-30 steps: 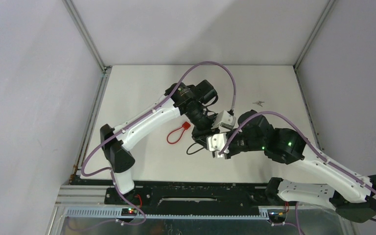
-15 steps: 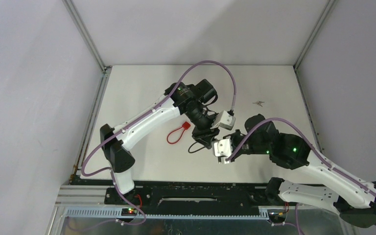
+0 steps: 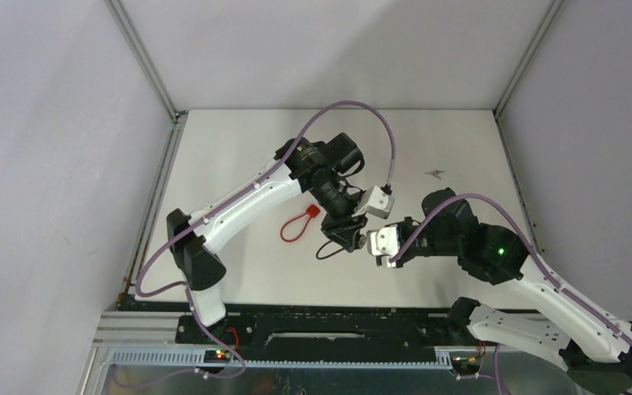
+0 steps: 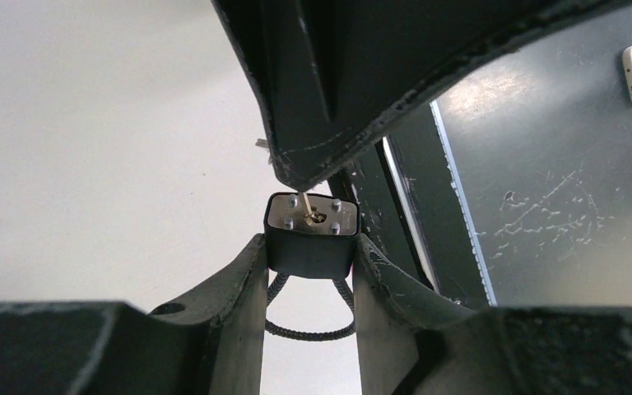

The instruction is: Unlock with the key

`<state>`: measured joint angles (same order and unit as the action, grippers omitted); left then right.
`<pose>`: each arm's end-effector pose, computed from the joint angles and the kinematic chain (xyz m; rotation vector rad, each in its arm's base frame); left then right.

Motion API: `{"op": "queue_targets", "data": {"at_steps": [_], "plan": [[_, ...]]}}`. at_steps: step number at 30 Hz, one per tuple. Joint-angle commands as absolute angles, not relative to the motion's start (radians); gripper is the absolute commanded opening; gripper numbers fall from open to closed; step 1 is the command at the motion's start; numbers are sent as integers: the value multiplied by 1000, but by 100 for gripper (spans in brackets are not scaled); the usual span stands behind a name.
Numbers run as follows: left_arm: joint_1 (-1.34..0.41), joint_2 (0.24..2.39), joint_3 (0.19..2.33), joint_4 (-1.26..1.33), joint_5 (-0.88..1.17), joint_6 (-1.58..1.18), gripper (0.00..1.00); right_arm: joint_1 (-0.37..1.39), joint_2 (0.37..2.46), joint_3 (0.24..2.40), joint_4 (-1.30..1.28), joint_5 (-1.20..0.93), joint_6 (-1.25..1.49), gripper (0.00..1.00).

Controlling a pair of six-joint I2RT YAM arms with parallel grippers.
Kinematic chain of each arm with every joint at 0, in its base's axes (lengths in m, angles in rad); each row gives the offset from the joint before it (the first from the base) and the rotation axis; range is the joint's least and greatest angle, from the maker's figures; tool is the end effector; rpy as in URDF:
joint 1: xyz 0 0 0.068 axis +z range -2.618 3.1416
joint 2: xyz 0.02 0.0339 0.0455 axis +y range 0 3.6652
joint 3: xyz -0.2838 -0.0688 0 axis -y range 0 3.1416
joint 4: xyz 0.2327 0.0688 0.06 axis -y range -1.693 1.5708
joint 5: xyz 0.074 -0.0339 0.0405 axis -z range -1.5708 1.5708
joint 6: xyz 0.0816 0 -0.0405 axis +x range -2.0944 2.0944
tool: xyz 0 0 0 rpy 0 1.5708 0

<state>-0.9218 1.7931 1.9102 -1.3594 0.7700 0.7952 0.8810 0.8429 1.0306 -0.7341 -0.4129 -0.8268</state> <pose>0.1659 -0.3127 0.3516 2.1299 1.6032 -1.1036 0.0865 0.1564 0.3505 -1.7342 1.1856 0.4686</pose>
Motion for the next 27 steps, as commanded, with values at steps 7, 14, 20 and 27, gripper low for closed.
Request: {"op": "queue_targets", "data": {"at_steps": [7,14,20,27], "plan": [[-931,1722,1918,-1359,899,804,0,889,853,1022,-724,-401,-824,0],[-930,1721,1910,-1358,896,809,0,911,842,1021,-718,-368,-827,0],[-924,1726,1900,-1331,875,787,0,949,842,1039,-734,-296,-835,0],[-924,1742,1900,-1310,829,753,0,1009,862,1067,-760,-194,-853,0]]}}
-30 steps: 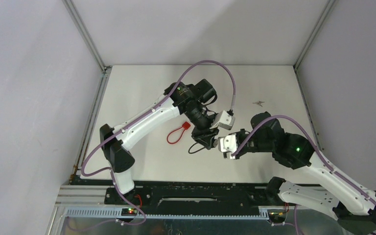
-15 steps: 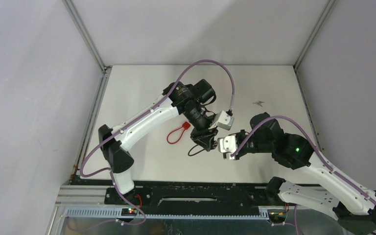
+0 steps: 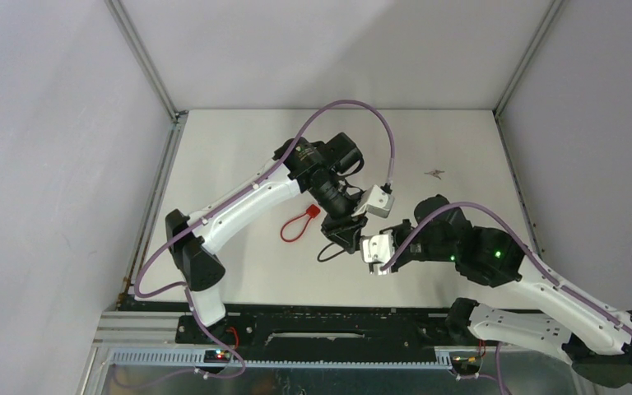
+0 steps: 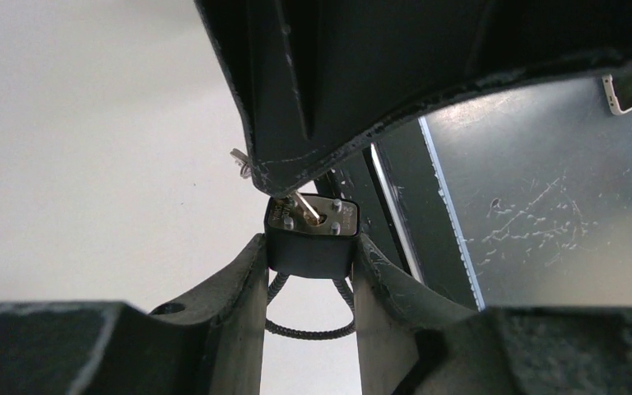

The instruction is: Unlock with the key

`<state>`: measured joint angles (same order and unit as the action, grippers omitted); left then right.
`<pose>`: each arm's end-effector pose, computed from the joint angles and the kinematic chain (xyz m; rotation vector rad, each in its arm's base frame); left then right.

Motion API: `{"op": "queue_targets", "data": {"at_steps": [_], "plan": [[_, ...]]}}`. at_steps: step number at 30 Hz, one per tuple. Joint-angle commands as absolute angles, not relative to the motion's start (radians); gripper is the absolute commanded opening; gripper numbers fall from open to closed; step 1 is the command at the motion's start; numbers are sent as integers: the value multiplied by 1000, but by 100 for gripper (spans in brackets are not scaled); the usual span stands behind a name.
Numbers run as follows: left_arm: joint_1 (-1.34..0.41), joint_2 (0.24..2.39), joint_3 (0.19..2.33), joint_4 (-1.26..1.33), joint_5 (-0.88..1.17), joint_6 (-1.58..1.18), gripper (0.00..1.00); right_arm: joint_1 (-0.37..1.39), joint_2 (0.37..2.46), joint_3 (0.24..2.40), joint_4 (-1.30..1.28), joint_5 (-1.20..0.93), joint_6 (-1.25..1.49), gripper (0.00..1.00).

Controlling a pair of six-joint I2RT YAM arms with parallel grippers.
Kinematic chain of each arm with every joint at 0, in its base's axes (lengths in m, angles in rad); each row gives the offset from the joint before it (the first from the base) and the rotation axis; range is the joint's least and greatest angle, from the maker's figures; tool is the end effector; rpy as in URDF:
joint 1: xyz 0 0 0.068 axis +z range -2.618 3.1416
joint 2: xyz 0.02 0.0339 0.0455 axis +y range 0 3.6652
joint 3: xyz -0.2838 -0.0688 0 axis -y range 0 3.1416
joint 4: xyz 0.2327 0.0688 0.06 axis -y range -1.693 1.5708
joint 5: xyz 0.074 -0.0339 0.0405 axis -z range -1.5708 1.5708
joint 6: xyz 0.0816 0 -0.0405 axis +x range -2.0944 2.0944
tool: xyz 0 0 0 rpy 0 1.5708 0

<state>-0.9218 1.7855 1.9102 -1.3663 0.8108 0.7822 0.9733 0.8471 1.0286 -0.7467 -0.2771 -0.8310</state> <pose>0.1620 -0.3114 0.3560 2.1142 1.5994 -1.1627 0.0822 0.1605 0.3455 -1.7718 1.1918 0.3794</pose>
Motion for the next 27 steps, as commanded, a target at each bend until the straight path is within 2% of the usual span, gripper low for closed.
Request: {"op": "queue_targets", "data": {"at_steps": [1,19,27], "plan": [[-924,1744,1900,-1308,823,749,0,1020,866,1069,-761,-173,-856,0],[-920,1797,1913,-1248,687,616,0,1174,956,1068,-749,167,-904,0],[-921,1817,1909,-1234,627,569,0,1210,990,1069,-739,206,-906,0]]}}
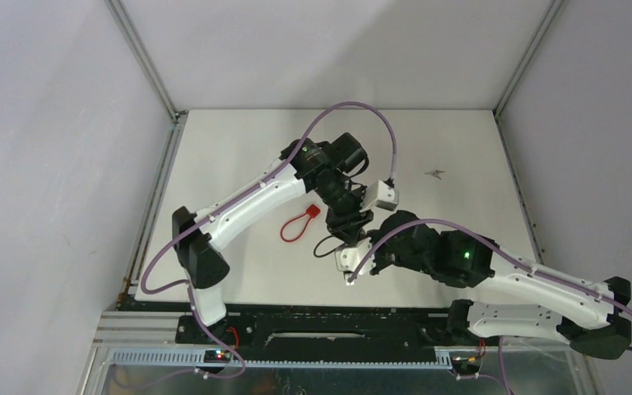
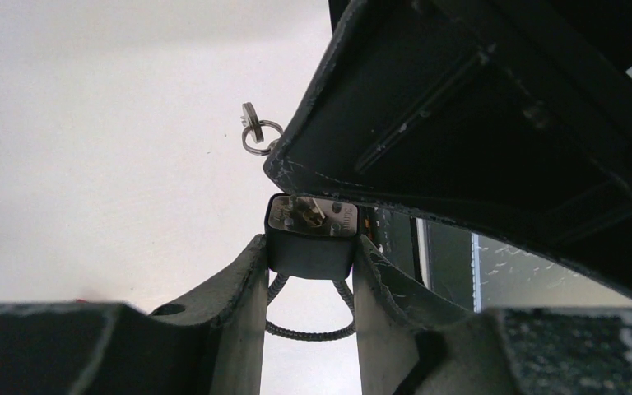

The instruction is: Unlock with the key

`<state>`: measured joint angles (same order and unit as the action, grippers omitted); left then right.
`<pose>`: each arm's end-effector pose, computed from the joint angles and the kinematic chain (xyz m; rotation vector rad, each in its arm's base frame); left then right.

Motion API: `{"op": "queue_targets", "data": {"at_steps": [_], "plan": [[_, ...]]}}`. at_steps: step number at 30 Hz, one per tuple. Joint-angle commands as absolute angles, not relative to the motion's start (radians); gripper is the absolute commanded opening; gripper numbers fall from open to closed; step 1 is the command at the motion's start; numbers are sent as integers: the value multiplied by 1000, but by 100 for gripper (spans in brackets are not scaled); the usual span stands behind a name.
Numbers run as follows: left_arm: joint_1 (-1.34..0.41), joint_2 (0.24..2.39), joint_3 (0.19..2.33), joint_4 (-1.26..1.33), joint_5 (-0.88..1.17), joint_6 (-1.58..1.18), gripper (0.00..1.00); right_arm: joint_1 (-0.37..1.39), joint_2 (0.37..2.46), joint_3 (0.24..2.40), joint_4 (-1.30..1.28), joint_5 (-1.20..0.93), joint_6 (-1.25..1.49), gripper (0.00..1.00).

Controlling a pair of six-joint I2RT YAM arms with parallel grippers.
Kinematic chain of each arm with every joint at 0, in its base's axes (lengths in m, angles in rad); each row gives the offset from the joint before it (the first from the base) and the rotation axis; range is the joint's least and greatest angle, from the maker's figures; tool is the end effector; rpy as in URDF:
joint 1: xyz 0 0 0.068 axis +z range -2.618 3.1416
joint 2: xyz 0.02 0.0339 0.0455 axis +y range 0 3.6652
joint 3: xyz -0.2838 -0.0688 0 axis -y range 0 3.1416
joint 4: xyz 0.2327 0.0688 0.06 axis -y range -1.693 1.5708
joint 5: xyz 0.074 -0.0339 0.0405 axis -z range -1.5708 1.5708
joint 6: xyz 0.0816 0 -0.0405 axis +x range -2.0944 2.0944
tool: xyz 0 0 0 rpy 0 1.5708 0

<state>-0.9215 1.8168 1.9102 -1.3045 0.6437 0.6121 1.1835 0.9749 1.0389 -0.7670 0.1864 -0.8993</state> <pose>0.1812 -0.3197 0.3398 2.0117 1.8497 -0.9751 0.0921 0.1857 0.3235 -1.8994 1.2246 -0.0608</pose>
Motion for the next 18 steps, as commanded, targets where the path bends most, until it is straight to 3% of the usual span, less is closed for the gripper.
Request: {"op": "queue_targets", "data": {"at_steps": [1,18], "plan": [[-920,1819,1908,-1235,623,569,0,1212,995,1068,-738,209,-905,0],[-925,1865,1943,-1263,573,555,0,1271,1056,1084,-723,260,-904,0]]}}
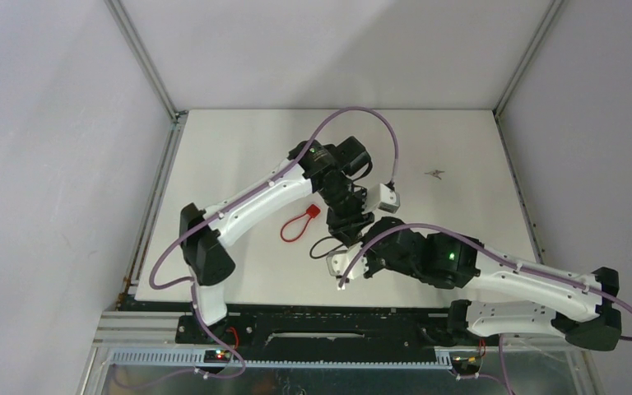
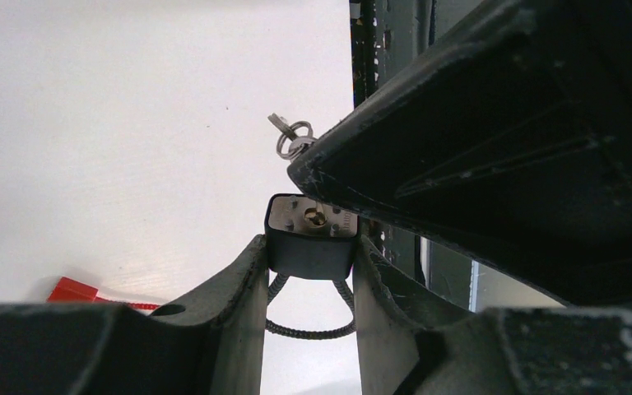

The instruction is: Unlock with the key

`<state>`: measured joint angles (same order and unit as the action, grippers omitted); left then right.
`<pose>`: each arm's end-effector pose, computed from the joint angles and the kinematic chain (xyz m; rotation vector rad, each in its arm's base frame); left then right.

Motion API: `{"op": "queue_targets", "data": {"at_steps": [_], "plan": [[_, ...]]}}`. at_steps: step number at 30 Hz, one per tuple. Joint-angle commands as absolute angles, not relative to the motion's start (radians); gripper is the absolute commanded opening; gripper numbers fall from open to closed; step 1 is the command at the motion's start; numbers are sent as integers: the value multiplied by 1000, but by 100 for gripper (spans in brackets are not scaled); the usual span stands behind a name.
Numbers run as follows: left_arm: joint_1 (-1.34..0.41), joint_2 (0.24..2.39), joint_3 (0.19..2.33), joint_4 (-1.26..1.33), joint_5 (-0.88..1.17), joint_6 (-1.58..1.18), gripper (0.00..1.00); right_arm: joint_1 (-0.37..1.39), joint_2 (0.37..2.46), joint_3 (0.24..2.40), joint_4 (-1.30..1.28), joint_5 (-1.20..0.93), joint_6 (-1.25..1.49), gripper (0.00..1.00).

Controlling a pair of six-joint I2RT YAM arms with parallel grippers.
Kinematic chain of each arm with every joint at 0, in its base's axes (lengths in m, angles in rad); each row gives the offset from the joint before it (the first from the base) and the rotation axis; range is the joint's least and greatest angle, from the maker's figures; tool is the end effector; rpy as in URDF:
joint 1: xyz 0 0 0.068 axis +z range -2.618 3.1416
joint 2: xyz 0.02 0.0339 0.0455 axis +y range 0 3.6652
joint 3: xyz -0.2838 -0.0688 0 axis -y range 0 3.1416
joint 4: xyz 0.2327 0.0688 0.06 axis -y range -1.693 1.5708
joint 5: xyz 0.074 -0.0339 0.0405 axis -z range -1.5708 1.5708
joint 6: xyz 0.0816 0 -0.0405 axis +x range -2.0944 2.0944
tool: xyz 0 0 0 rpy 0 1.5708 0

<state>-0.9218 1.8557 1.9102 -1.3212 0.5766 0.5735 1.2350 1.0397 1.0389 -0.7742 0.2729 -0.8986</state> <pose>0.1891 -0.3229 0.3226 2.0047 1.9742 -0.8956 0.0926 0.1986 0.3113 -1.9593 1.2329 -0.1502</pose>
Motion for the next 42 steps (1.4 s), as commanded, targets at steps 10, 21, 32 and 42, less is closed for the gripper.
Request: {"op": "queue_targets", "data": {"at_steps": [10,21,32,42], "plan": [[-924,1857,1947,-1277,614,579,0,1295,1092,1069,-702,297,-909,0],[-904,1806,1876,-1285,727,700,0,1225,1021,1021,-671,194,-905,0],[-898,1803,1878,-1282,767,745,0,1186,1006,1006,-654,101,-882,0],[-919,1810,1883,-1290,737,770,0,1188,1028,1005,-634,68,-881,0]]}}
